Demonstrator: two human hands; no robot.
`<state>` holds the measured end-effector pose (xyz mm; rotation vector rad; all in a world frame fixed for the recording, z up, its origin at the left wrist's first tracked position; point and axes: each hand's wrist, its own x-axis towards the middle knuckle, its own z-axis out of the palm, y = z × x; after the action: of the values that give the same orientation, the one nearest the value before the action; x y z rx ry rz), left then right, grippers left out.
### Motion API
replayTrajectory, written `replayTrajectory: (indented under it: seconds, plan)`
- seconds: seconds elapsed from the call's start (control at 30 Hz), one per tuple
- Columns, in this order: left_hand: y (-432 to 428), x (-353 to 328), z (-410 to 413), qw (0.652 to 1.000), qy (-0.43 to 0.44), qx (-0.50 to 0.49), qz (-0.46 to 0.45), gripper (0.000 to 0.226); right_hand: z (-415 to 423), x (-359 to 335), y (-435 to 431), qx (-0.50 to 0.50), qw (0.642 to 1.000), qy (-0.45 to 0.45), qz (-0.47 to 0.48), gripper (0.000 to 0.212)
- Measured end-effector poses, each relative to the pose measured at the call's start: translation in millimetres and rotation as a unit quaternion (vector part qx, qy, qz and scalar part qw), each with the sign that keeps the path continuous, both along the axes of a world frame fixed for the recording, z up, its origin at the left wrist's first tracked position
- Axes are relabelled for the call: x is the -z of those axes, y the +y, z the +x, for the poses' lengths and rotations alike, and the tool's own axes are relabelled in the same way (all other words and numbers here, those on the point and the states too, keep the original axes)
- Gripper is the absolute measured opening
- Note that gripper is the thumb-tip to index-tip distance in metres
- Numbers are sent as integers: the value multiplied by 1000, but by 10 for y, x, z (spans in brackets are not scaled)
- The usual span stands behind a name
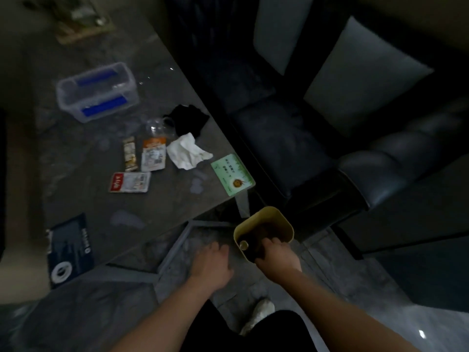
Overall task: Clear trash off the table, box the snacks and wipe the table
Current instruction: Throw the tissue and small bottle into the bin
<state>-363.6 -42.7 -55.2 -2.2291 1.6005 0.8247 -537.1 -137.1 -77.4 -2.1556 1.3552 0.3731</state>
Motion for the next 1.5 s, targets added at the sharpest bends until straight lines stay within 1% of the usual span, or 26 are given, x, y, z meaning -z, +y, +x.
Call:
replayTrajectory:
  seconds: [0.17, 0.3, 0.37, 0.47, 0.6, 0.7, 0.93, 1.0, 1.1, 1.27, 1.4, 1.5]
  plan:
    - [198, -299, 351, 998, -7, -61, -28, 55, 345, -292, 32, -27, 999, -30, -17, 41]
    - [222, -525, 770, 993, -22, -97, -63, 55, 811, -546, 0, -33, 997, -53, -41, 40]
    - [207, -615, 1008, 991, -24, -103, -84, 54, 1082, -675, -29, -35, 996, -68, -49, 36]
    - [176, -715, 1387, 988, -20, -112, -106, 53, 1504, -829, -87, -29, 993, -89, -74, 24]
    - [142, -785, 1854, 987, -3, -123, -107, 52, 1997, -952, -160, -20, 992, -91, -85, 34]
    - [109, -811, 2142, 986, 7, -126, -111, 53, 2286, -1028, -225, -11, 990, -100, -96, 36]
    - [-134, -768, 2609, 979, 15, -141, -145, 53, 2792, -1137, -565, -14, 989, -91, -114, 24]
    - [-274, -754, 2707, 977, 15, -143, -160, 54, 2926, -1145, -715, -19, 989, -81, -120, 31]
    - [-553, -764, 2868, 975, 5, -143, -172, 50, 3102, -1097, -961, -41, 990, -66, -121, 49]
    - [-1158, -813, 3083, 967, -5, -152, -203, 62, 3323, -939, -1332, -93, 983, -40, -150, 67]
    - [-1735, -822, 3254, 965, -30, -134, -222, 73, 3405, -790, -1548, -129, 983, -24, -128, 75]
    - [-2085, -734, 3411, 971, -49, -94, -213, 77, 3397, -669, -1638, -148, 983, -19, -106, 73]
